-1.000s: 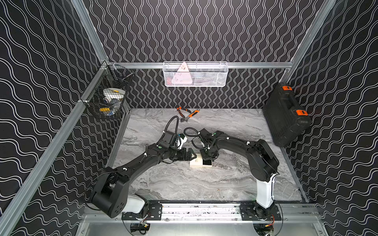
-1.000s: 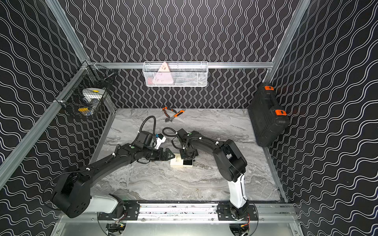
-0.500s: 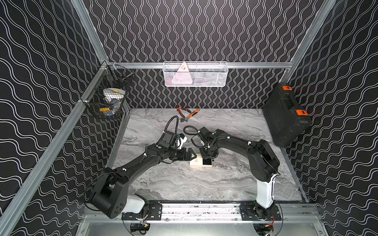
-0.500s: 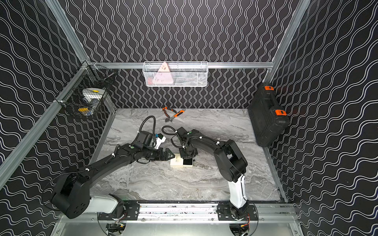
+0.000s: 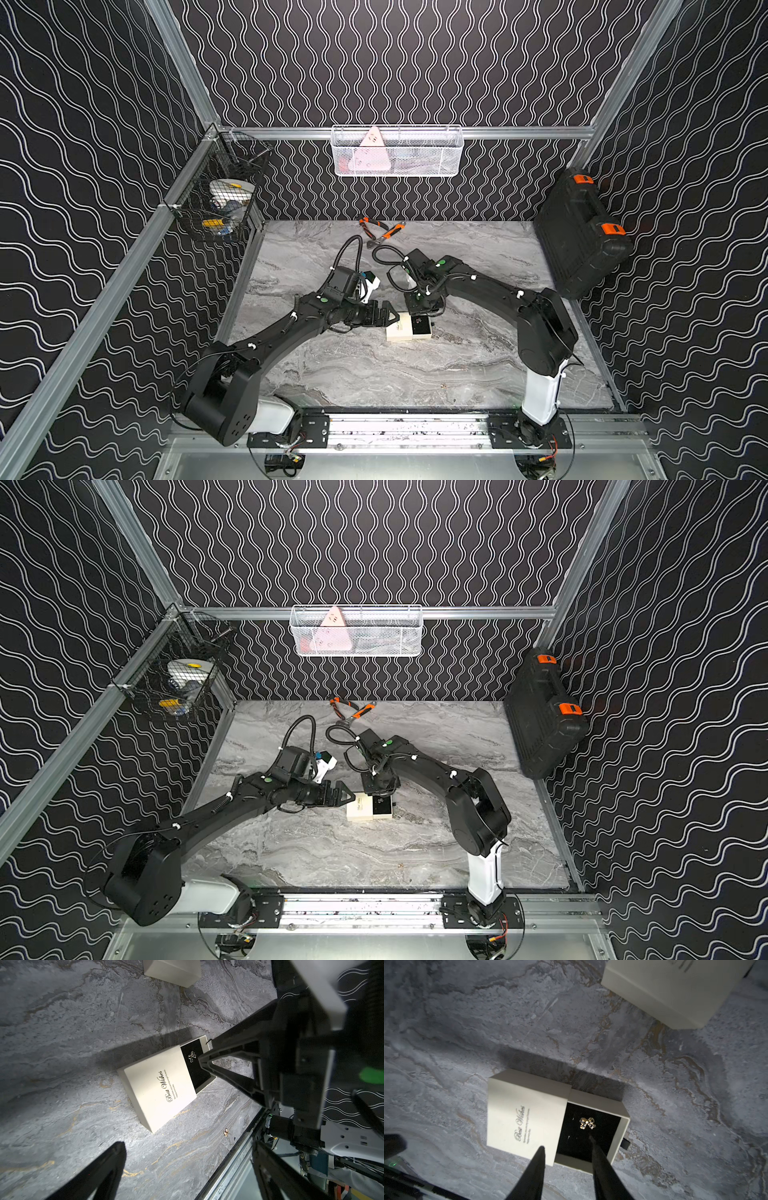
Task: Place the earrings into the drawer-style jewelry box
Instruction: Insert the earring into the inner lining, then pick up the earring from the center of the board.
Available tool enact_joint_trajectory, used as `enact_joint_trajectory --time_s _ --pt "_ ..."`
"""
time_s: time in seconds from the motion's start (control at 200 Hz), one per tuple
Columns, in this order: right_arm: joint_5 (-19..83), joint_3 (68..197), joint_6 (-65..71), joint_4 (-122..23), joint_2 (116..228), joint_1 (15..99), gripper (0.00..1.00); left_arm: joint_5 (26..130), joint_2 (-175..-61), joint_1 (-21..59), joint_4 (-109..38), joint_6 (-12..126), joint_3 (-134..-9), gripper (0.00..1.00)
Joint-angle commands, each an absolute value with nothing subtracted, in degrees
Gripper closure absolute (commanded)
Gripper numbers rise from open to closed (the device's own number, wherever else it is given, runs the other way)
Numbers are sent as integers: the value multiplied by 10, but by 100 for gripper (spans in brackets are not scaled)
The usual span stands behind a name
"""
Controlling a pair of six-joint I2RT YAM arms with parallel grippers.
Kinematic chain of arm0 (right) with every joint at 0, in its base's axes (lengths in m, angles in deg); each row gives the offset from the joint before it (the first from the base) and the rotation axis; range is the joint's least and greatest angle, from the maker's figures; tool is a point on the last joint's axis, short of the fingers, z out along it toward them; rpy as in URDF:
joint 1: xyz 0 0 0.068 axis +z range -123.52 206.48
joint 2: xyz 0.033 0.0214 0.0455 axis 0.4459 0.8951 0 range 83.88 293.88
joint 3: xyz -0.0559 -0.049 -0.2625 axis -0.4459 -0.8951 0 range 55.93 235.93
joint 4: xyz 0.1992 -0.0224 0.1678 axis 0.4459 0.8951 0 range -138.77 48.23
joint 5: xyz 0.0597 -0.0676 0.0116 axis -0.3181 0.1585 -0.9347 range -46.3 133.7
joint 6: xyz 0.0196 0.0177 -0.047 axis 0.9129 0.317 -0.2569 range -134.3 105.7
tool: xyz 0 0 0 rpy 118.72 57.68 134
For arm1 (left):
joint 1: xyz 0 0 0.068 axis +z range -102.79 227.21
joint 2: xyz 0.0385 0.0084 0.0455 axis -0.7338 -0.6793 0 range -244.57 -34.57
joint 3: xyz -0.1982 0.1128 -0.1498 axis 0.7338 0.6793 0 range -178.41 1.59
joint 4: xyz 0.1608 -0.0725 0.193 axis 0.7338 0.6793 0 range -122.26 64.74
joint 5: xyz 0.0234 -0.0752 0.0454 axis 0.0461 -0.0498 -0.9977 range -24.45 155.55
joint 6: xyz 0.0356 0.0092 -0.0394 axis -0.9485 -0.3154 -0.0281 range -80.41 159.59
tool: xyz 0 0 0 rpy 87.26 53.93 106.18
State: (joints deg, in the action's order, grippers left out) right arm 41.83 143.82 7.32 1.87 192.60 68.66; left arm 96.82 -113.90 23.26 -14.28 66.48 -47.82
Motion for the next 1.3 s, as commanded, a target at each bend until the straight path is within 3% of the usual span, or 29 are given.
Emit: enact_joint_trajectory --time_s 0.0,0.305,0.48,0.585,0.715,1.061,1.296 --pt "421 1443 86 61 1890 694 60 959 -1132 230 -146 653 -473 1" --pt "429 1204 177 122 1638 717 63 849 -1067 85 -80 664 -464 1" --pt "434 1055 256 113 1482 718 62 724 -1084 -104 -33 665 -491 1" --pt "466 1059 277 103 1461 700 52 627 -1162 -222 9 663 -554 5" --pt "463 1057 270 59 1472 639 39 557 -1290 -307 56 654 -653 13" --pt "346 997 233 -39 1383 397 31 515 -1412 -335 60 660 -746 35" --pt "258 976 217 -77 1394 304 31 534 -1426 -302 29 667 -737 45"
